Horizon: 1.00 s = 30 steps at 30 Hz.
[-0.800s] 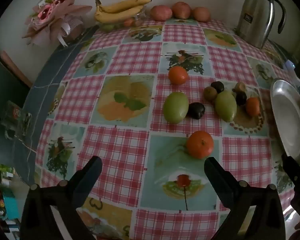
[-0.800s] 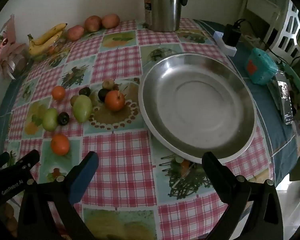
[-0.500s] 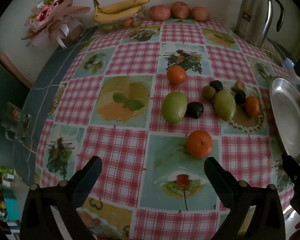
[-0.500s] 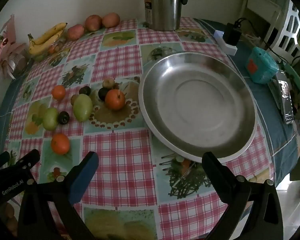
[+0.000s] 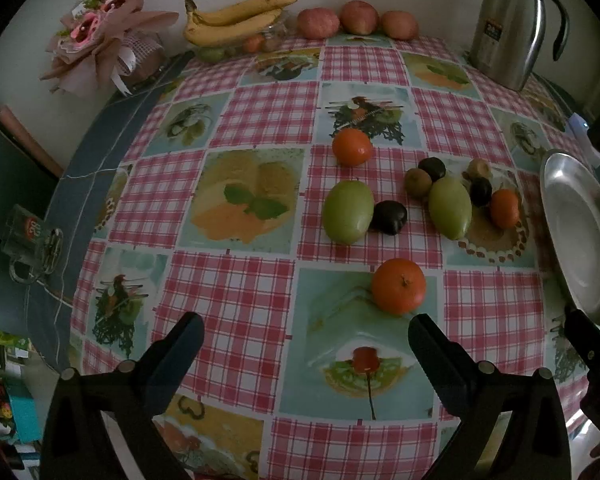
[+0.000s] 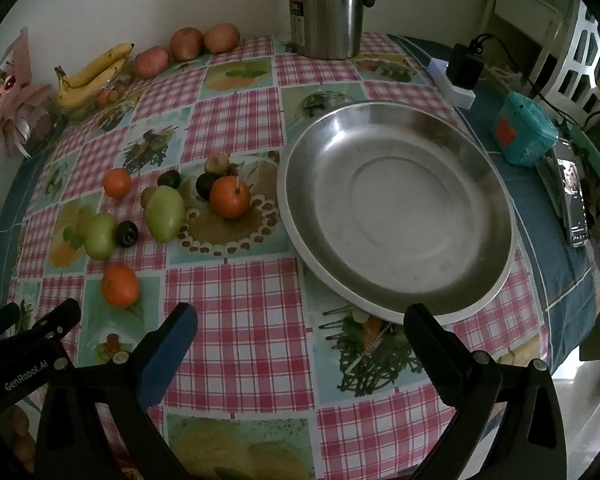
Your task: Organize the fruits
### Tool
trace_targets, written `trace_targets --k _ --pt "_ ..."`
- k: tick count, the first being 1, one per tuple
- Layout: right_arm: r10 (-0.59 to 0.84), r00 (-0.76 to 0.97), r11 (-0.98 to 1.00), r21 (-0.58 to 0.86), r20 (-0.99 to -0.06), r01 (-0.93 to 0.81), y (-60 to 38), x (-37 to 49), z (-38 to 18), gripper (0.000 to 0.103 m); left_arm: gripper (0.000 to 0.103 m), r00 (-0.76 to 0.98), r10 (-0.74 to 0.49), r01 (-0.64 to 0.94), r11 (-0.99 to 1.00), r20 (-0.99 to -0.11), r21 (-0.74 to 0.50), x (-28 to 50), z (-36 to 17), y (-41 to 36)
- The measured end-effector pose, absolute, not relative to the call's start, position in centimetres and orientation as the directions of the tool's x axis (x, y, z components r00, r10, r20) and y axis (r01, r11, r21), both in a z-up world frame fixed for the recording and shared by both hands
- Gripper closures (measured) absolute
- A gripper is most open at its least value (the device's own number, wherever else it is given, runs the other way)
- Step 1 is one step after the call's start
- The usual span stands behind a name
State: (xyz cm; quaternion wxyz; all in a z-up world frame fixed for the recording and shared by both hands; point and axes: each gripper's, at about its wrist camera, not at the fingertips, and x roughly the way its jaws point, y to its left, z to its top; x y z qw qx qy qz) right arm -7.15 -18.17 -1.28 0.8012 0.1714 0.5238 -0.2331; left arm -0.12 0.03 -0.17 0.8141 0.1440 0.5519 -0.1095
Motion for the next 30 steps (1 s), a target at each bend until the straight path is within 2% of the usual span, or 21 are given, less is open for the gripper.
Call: trace_targets --k 30 --pt "-0.190 0.340 0.832 0.032 -0.921 0.553 -18.15 -7.19 -1.61 0.000 0.000 0.363 -0.017 0.336 0.935 -0.932 0.114 -0.60 -0.60 0.00"
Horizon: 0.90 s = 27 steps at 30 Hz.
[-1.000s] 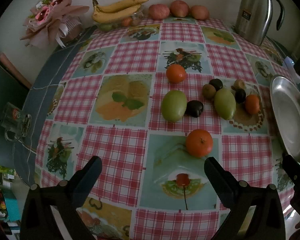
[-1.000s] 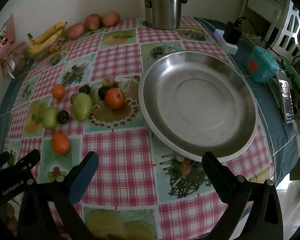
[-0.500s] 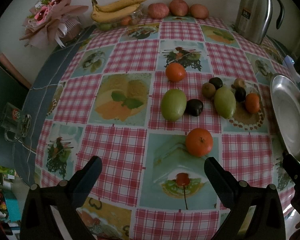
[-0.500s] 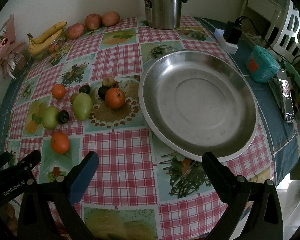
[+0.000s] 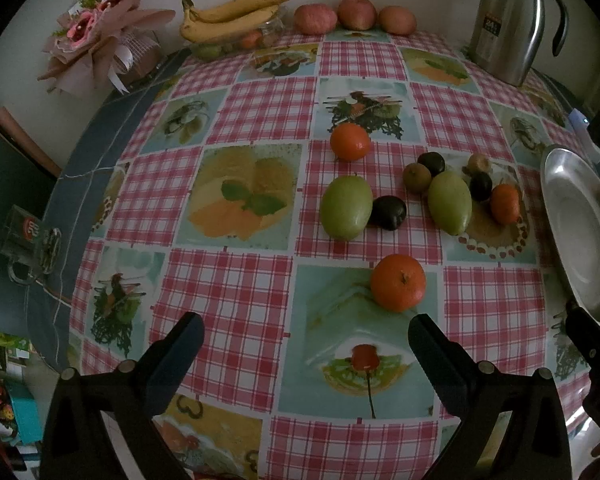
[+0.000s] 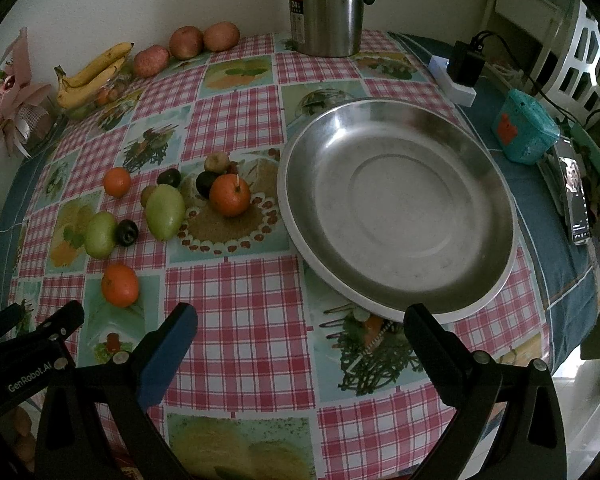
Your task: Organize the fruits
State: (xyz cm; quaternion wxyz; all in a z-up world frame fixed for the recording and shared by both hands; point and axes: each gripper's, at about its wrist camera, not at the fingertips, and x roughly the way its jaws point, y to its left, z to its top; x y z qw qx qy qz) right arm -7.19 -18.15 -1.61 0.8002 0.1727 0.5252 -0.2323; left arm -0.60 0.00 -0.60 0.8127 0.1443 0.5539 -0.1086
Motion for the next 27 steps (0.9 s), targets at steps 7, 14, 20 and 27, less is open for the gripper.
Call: trace_targets --k 7,14,20,27 --pt "-0.189 0.340 0.832 0.034 -0.921 0.553 -18.07 -7.20 -1.75 0.000 0.000 0.356 -0.015 0.339 0.934 -0.934 0.114 -0.40 -0.57 -0.08" --pt "-0.188 0.340 0.832 0.034 -0.922 0.553 -18.10 -7.20 -1.79 0.000 0.000 0.355 -0.014 0.338 0.934 -0.935 0.114 -0.40 -0.58 -0.12" --pt "-0.187 0.339 0.832 0.035 -0.922 0.553 -18.18 -7.22 -1.75 0.000 0.000 0.355 -0.013 0.338 0.934 -0.935 0.115 -0.37 -0.57 -0.16" --pt "-0.188 0.340 0.832 0.034 -0.922 0.553 -18.07 -7.13 -1.92 0.000 0.000 0.354 -0.013 0.338 0.934 -0.935 0.115 -0.34 -0.53 -0.19"
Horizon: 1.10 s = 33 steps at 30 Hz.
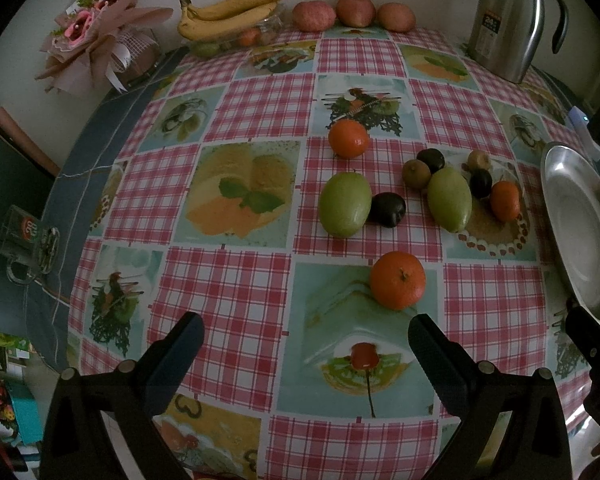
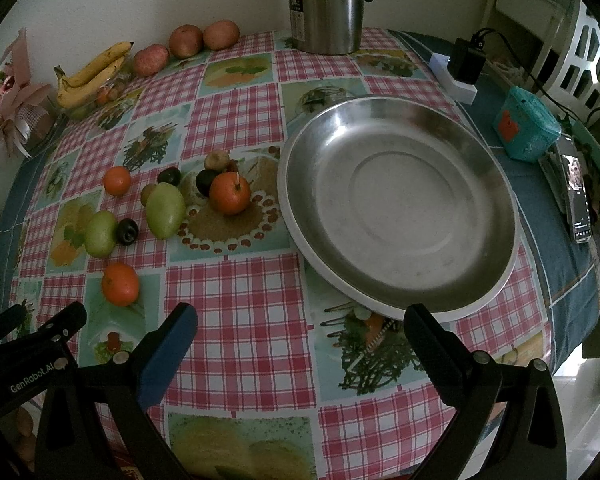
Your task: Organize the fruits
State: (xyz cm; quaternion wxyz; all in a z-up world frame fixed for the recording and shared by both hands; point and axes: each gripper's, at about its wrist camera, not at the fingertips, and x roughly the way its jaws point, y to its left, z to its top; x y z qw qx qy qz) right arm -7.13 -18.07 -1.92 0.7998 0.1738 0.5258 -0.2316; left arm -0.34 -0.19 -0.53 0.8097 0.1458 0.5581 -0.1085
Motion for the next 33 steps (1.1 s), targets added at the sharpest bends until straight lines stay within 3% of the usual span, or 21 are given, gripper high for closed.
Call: trace_targets --k 22,33 --pt "-0.178 0.342 0.833 0.044 -0.923 0.551 -18.1 -7.2 -1.9 0.000 0.000 0.330 0.000 0.316 0.942 -0.944 0.111 -0.2 -0.5 -0.1" --pt "-0.129 0.464 0.825 0.165 -0.876 0.541 -18.9 -4.3 2.5 0.000 0.000 0.290 -0.028 0.299 0.952 -0.957 0.063 2.2 1.0 -2.8"
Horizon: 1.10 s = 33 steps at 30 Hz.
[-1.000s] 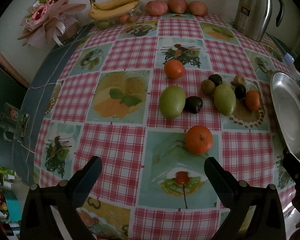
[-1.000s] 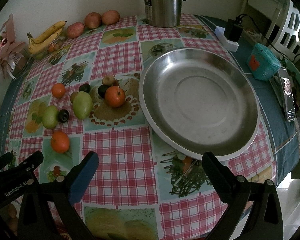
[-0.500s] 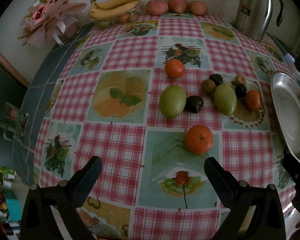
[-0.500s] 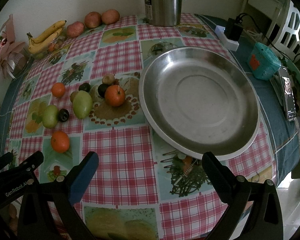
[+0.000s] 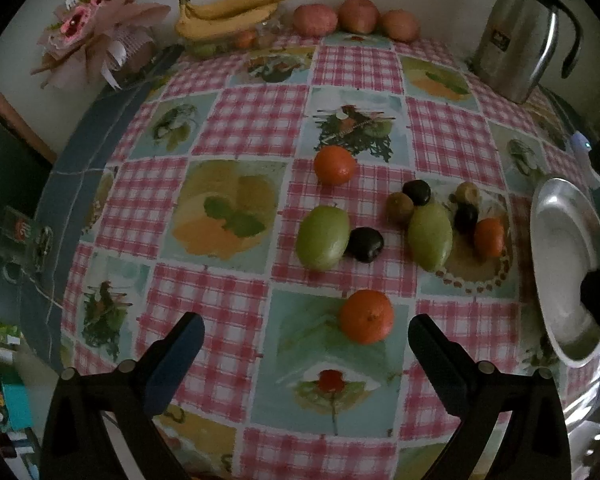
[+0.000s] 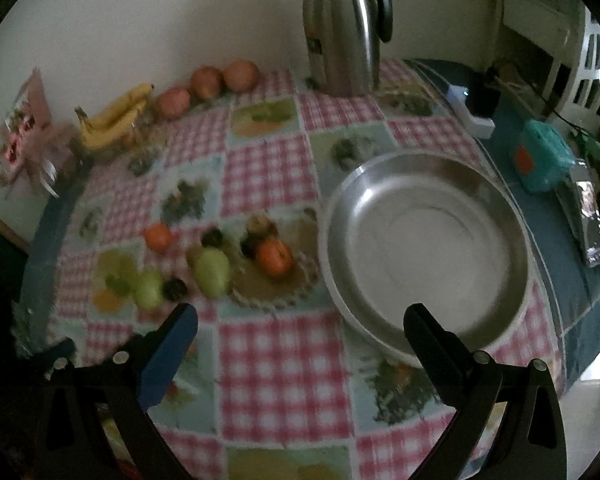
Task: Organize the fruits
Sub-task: 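Grasp a tangerine with the left tool while the right tool grasps another tangerine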
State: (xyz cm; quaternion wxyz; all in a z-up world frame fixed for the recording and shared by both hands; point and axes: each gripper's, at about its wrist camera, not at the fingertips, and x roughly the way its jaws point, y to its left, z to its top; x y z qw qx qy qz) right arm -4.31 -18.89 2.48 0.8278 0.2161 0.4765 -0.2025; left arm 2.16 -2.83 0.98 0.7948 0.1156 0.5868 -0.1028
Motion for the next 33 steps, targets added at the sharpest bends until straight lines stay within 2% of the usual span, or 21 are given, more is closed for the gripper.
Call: trace_targets --k 11,16,18,24,31,33 --pt "-0.054 0.455 0.811 0.226 -0.889 0.539 -21.1 0.9 1.7 0.001 0.001 0.214 -0.016 0.305 0.951 -0.977 0.051 3.9 -1.9 -6.6" --pt "-0.030 0.437 0.805 0.237 -0.899 0.543 -22.3 2.6 0.2 0.008 0.002 0.188 -0.021 0.306 0.951 -0.982 0.039 5.3 -2.9 -7.5" --pt "-0.019 0.424 0.806 0.237 -0.905 0.542 -22.6 3.3 -0.4 0.015 0.002 0.189 -0.021 0.309 0.950 -0.982 0.039 5.8 -3.1 -7.8" --pt "0.024 0.380 0.819 0.236 -0.925 0.523 -22.7 4.6 -2.4 0.027 0.002 0.189 -0.027 0.313 0.949 -0.982 0.034 6.9 -3.2 -7.6" --pt "0.071 0.351 0.815 0.257 -0.934 0.519 -22.5 4.4 -4.3 0.038 0.002 0.131 -0.088 0.266 0.963 -0.988 -0.051 7.3 -3.8 -5.0" --pt "0.088 0.332 0.812 0.261 -0.939 0.522 -22.3 4.4 -5.1 0.046 0.005 0.116 -0.096 0.251 0.966 -0.989 -0.064 7.4 -4.2 -4.3"
